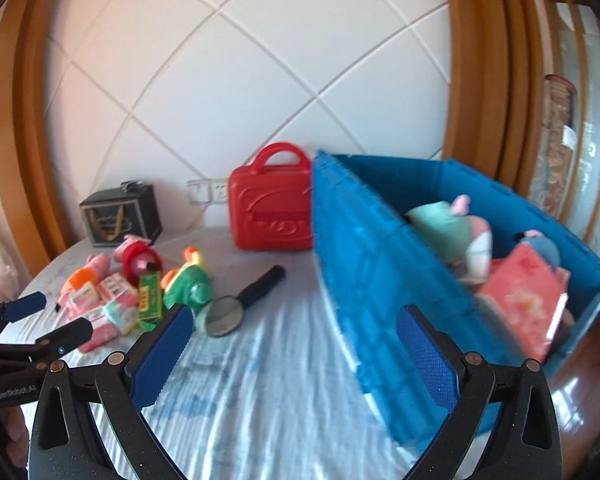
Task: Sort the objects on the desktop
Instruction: 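Move both grippers back to the pile of packs on the bed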
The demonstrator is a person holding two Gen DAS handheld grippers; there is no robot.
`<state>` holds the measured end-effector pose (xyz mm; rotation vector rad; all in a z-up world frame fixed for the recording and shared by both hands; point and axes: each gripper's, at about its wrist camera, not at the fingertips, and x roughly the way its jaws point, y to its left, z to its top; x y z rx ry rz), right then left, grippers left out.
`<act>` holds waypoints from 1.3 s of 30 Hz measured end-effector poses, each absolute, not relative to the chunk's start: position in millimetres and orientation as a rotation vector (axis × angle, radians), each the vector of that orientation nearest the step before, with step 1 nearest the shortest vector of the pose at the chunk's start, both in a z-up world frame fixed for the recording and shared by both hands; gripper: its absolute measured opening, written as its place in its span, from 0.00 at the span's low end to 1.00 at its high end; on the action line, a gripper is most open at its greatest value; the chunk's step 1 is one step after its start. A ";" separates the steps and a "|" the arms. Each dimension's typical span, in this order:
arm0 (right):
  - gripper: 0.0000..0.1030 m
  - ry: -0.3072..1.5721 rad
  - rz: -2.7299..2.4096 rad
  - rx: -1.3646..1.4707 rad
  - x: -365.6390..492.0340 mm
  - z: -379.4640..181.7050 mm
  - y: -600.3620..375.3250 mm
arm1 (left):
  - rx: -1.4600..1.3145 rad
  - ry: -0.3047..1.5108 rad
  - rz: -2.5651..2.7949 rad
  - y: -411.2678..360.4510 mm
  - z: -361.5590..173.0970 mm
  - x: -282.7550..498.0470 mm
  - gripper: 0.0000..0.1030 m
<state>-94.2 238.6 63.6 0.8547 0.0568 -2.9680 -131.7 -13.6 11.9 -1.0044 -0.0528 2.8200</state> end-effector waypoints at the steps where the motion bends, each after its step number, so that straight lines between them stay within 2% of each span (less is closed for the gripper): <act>1: 1.00 0.056 -2.953 0.866 -97.4 59.8 230.0 | -1.015 -0.057 2.830 -23.6 9.0 -132.0 0.93; 8: 1.00 0.007 -2.850 0.977 -128.1 29.8 165.4 | -1.079 -0.094 2.893 -96.6 -12.3 -136.5 0.93; 15: 1.00 0.084 -2.803 1.086 -151.6 5.5 116.6 | -1.140 -0.154 2.926 -150.2 -35.4 -153.3 0.93; 25: 1.00 0.072 -2.695 1.239 -197.7 -39.2 53.6 | -1.257 -0.156 2.934 -204.2 -72.1 -184.9 0.93; 31: 1.00 0.049 -2.605 1.384 -233.9 -75.5 15.8 | -1.395 -0.148 2.872 -239.9 -113.9 -214.0 0.93; 39: 1.00 0.056 -2.506 1.519 -277.2 -119.6 -29.8 | -1.499 -0.139 2.783 -255.8 -154.8 -251.9 0.93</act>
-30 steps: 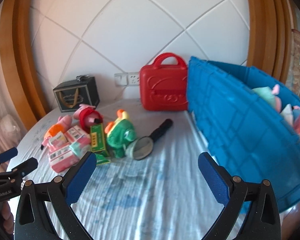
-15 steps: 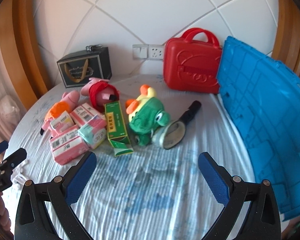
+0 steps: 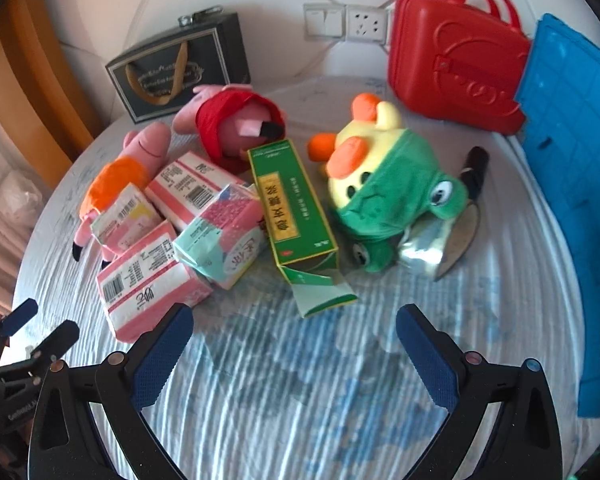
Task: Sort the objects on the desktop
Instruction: 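Move both grippers back to the pile of packs on the bed, then grasp the white-and-pink tissue pack with the left gripper and lift it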
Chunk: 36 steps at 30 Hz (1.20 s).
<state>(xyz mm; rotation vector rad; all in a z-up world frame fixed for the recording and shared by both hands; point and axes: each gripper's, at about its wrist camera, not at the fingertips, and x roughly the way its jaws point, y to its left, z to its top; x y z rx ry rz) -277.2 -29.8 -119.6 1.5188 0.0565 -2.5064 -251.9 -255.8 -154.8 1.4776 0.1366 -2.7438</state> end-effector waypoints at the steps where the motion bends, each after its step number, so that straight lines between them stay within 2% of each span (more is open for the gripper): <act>1: 1.00 0.056 -2.493 1.529 -281.5 -123.8 -34.9 | 1.488 0.136 -2.743 -256.6 -158.1 -256.2 0.93; 7: 1.00 0.064 -2.444 1.569 -308.0 -143.9 -63.1 | 1.527 0.120 -2.765 -256.9 -172.2 -280.3 0.93; 12: 1.00 -0.004 -2.407 1.609 -329.3 -158.5 -71.6 | 1.569 0.091 -2.788 -250.3 -182.9 -297.0 0.93; 20: 0.99 0.128 -2.427 1.589 -336.8 -169.0 -74.5 | 1.664 0.137 -2.745 -237.8 -200.2 -315.0 0.93; 30: 0.97 0.205 -2.516 1.629 -331.4 -160.5 -27.1 | 1.725 -0.022 -2.761 -214.1 -201.9 -298.2 0.94; 36: 0.95 0.077 -2.439 1.602 -331.1 -155.4 -28.9 | 1.759 -0.062 -2.763 -204.0 -202.5 -309.1 0.96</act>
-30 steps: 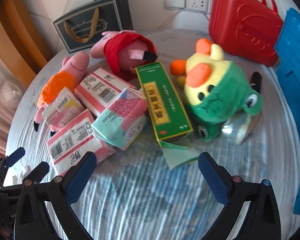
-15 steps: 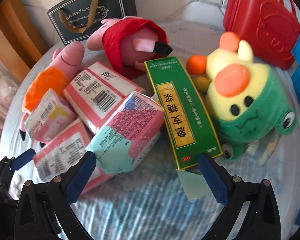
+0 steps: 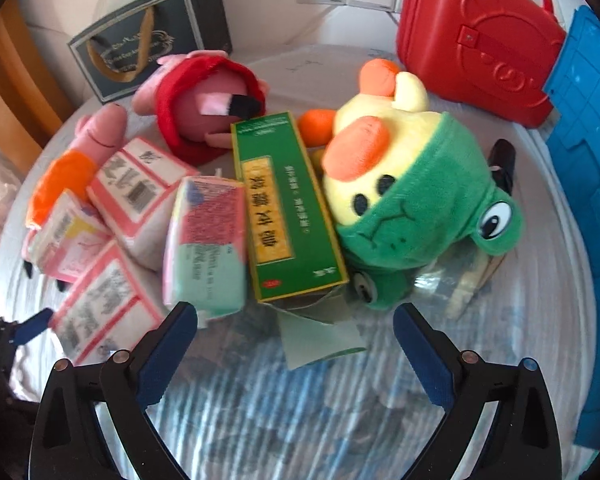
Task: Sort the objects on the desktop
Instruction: 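Grasp the white-and-pink tissue pack with the left gripper and lift it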
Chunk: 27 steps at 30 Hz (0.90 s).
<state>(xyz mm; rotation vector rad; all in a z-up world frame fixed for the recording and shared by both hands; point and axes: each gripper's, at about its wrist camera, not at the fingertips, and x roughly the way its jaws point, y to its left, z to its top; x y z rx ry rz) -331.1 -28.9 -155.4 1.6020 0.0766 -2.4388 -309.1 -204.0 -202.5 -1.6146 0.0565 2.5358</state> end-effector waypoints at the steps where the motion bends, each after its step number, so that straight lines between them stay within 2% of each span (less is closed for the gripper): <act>1: 0.90 0.069 -2.419 1.596 -331.4 -155.4 -33.3 | -1.619 0.062 2.533 -202.3 -203.4 -310.6 0.98; 3: 0.86 0.064 -2.393 1.592 -332.8 -157.4 -40.8 | -1.635 0.088 2.529 -196.6 -206.4 -313.0 1.00; 5: 0.85 0.079 -2.381 1.593 -334.9 -160.9 -48.8 | -1.635 0.101 2.528 -192.5 -204.8 -310.9 1.00; 8: 0.73 0.102 -2.360 1.598 -336.9 -167.5 -58.6 | -1.648 0.112 2.482 -185.5 -208.8 -307.3 1.00; 10: 0.69 0.140 -2.377 1.589 -338.0 -168.4 -63.5 | -1.709 0.190 2.464 -177.7 -223.4 -310.5 1.00; 12: 0.67 0.153 -2.376 1.583 -343.3 -169.7 -68.4 | -1.793 0.177 2.435 -176.1 -240.6 -316.8 1.00; 14: 0.67 0.171 -2.376 1.577 -345.2 -169.6 -70.2 | -1.804 0.084 2.435 -181.1 -244.3 -320.2 1.00; 18: 0.68 0.203 -2.376 1.554 -347.8 -170.2 -72.9 | -1.796 0.050 2.443 -184.0 -238.9 -321.8 1.00; 24: 0.69 0.217 -2.371 1.536 -347.7 -171.0 -72.6 | -1.738 0.134 2.496 -192.8 -215.6 -308.0 1.00; 27: 0.63 0.235 -2.359 1.552 -343.0 -173.7 -63.6 | -1.702 0.209 2.529 -201.4 -199.7 -299.7 1.00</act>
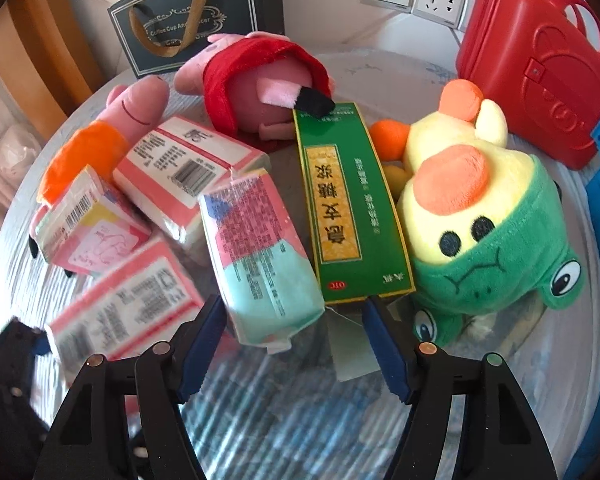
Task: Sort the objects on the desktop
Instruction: 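Grasp the white-and-pink tissue pack with the left gripper and lift it, then grasp the Kotex pad pack with the right gripper while the left holds its tissue pack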
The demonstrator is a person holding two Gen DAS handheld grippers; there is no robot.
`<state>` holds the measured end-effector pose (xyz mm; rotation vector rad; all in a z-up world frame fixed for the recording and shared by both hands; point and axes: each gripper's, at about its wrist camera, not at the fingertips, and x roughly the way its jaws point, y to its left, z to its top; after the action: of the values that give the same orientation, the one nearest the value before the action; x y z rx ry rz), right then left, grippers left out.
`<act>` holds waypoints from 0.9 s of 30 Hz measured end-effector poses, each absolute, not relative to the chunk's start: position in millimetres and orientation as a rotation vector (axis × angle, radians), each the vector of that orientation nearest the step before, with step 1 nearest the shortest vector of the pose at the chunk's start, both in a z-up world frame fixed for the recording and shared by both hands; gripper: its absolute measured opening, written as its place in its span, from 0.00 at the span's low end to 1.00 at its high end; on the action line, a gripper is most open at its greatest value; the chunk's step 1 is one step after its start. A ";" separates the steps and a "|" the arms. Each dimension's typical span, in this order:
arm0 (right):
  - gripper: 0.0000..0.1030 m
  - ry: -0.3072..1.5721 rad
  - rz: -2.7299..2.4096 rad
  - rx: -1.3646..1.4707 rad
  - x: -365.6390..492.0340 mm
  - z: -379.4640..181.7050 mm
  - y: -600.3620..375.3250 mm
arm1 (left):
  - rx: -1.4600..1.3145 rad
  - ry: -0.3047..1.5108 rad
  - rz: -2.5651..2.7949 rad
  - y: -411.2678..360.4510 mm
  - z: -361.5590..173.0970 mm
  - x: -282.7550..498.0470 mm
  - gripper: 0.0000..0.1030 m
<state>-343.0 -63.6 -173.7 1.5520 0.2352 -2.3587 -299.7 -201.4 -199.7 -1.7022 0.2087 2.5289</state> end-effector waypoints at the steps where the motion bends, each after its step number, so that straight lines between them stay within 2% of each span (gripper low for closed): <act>1: 0.63 0.233 -2.356 1.554 -342.1 -173.8 -61.5 | -1.692 0.238 2.539 -202.1 -195.0 -299.3 1.00; 5: 0.66 0.242 -2.338 1.568 -340.1 -173.5 -61.1 | -1.655 0.350 2.543 -197.3 -187.2 -307.5 1.00; 7: 0.81 0.254 -2.335 1.559 -340.0 -173.5 -62.4 | -1.677 0.373 2.496 -191.1 -196.0 -315.6 1.00; 11: 0.84 0.271 -2.326 1.551 -343.3 -175.0 -66.9 | -1.701 0.390 2.447 -174.2 -219.7 -329.8 1.00; 12: 0.82 0.279 -2.323 1.550 -343.8 -175.9 -68.4 | -1.683 0.348 2.455 -175.6 -220.1 -332.3 0.92; 13: 0.68 0.293 -2.322 1.547 -344.0 -176.9 -70.3 | -1.671 0.287 2.457 -179.0 -219.0 -333.2 0.87; 16: 0.48 0.295 -2.310 1.529 -341.3 -175.6 -73.4 | -1.651 0.115 2.474 -193.8 -212.3 -329.5 0.85; 27: 0.40 0.290 -2.307 1.459 -306.9 -158.1 -64.7 | -1.628 0.038 2.600 -200.7 -175.4 -269.4 0.84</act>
<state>-306.9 -64.7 -158.1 1.4591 0.2895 -2.3071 -269.4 -200.7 -175.4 -1.6284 0.0377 2.5997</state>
